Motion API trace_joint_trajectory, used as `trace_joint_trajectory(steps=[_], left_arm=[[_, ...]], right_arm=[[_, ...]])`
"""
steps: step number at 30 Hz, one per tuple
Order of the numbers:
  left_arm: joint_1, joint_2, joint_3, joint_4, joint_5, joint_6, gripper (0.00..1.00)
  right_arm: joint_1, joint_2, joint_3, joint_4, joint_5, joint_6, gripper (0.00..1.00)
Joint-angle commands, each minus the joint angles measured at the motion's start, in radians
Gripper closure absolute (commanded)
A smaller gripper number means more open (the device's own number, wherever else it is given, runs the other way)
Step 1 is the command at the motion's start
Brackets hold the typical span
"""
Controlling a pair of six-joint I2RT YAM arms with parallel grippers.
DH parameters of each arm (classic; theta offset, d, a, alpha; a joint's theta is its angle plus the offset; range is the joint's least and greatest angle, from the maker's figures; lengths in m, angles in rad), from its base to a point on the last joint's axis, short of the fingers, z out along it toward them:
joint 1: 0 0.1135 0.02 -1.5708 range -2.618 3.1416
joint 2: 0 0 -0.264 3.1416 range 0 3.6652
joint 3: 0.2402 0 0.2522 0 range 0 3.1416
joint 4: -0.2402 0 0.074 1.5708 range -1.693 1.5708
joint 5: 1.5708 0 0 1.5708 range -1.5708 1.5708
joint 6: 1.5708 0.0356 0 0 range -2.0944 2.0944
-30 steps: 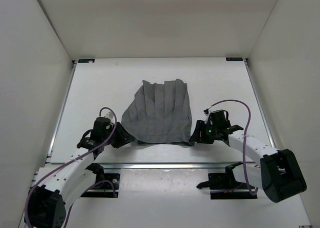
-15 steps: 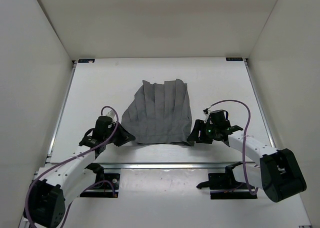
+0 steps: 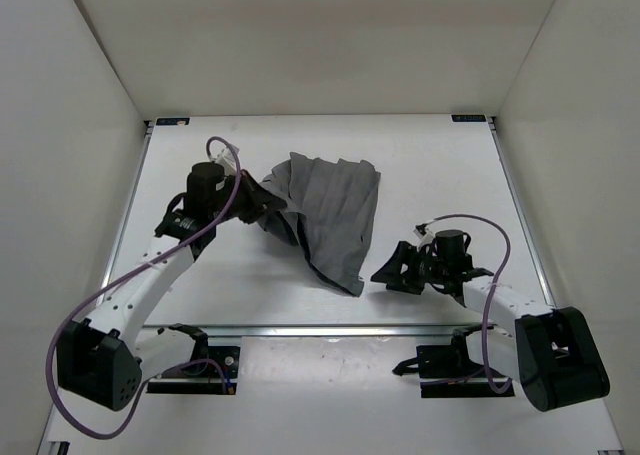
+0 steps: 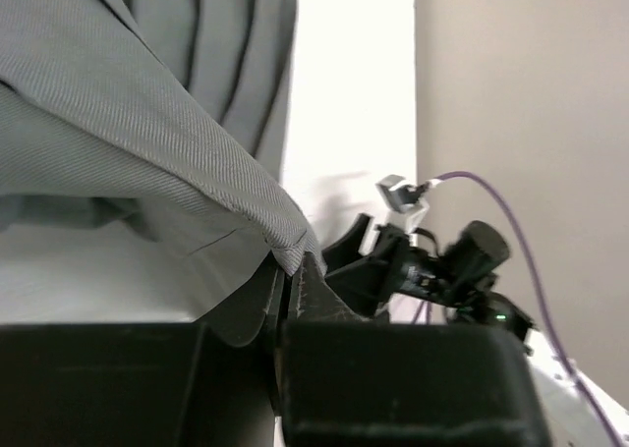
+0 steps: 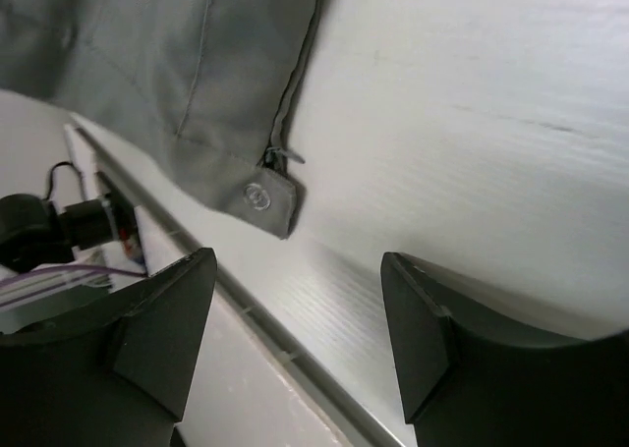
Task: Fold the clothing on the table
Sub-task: Flatten the skirt out
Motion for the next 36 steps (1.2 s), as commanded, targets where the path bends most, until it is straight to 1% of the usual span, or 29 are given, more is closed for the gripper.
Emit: trace_joint_trajectory(steps=[1, 2, 4, 5, 8, 11, 13, 15, 17, 22, 24, 28, 33, 35, 36], left_arm=[[-0.026, 0.045, 0.083, 0.037, 0.042, -0.033, 1.0], [-0.032, 0.063, 0.112, 0.044, 0.048, -0.04, 1.0], [-0.035, 0.086, 0.158, 0.049, 0.056, -0.044, 1.0], [-0.041, 0.097, 0.187, 0.047, 0.057, -0.048, 1.0], [-0.049, 0.115, 0.229, 0.044, 0.057, -0.051, 1.0], [-0.04, 0.112, 0.231, 0.053, 0.067, -0.057, 1.0], [-0.037, 0.111, 0.229, 0.054, 0.076, -0.062, 1.0], [-0.034, 0.106, 0.232, 0.053, 0.082, -0.067, 1.0], [-0.041, 0.103, 0.237, 0.058, 0.074, -0.07, 1.0], [-0.041, 0.117, 0.267, 0.064, 0.093, -0.079, 1.0], [-0.048, 0.143, 0.309, 0.052, 0.094, -0.076, 1.0], [-0.054, 0.172, 0.364, 0.04, 0.108, -0.071, 1.0], [-0.061, 0.203, 0.384, 0.044, 0.123, -0.073, 1.0], [-0.068, 0.209, 0.396, 0.04, 0.116, -0.07, 1.0], [-0.068, 0.212, 0.398, 0.041, 0.116, -0.071, 1.0]], right_arm=[[0.015, 0.031, -0.077, 0.125, -0.074, 0.113, 0.34], [0.025, 0.035, -0.086, 0.188, -0.099, 0.151, 0.34], [0.054, 0.057, -0.109, 0.261, -0.12, 0.205, 0.33], [0.072, 0.082, -0.118, 0.317, -0.136, 0.239, 0.32], [0.124, 0.144, -0.121, 0.422, -0.145, 0.318, 0.32], [0.172, 0.196, -0.118, 0.489, -0.101, 0.378, 0.32], [0.212, 0.207, -0.103, 0.483, -0.048, 0.397, 0.33], [0.236, 0.231, -0.095, 0.489, 0.04, 0.423, 0.32], [0.256, 0.254, -0.111, 0.547, 0.091, 0.484, 0.32], [0.279, 0.351, -0.111, 0.718, 0.09, 0.594, 0.32], [0.31, 0.368, -0.117, 0.776, 0.108, 0.653, 0.31], [0.351, 0.417, -0.123, 0.857, 0.128, 0.746, 0.32], [0.374, 0.463, -0.143, 1.018, 0.14, 0.84, 0.31], [0.382, 0.45, -0.102, 0.956, 0.136, 0.779, 0.3], [0.394, 0.439, -0.062, 0.877, 0.146, 0.715, 0.32]])
